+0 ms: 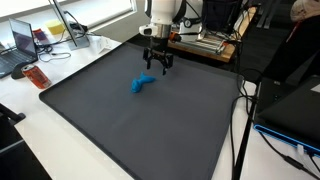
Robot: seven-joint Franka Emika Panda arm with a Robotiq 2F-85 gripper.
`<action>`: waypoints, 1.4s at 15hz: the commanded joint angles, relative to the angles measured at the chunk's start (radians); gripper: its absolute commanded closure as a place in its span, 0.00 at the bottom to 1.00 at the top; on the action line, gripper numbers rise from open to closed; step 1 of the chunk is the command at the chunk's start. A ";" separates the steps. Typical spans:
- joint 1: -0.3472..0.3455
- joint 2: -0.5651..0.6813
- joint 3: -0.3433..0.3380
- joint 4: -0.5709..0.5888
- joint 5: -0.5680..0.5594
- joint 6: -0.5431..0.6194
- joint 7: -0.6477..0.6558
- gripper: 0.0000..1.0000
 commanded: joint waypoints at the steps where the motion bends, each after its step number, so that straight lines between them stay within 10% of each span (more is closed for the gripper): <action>1: -0.124 0.009 0.056 -0.051 -0.005 0.119 -0.090 0.00; 3: -0.162 0.017 0.086 -0.093 0.148 0.181 -0.268 0.00; 4: -0.230 0.034 0.117 -0.068 -0.014 0.193 -0.147 0.00; 21: -0.844 0.190 0.496 0.042 -0.489 0.275 0.202 0.00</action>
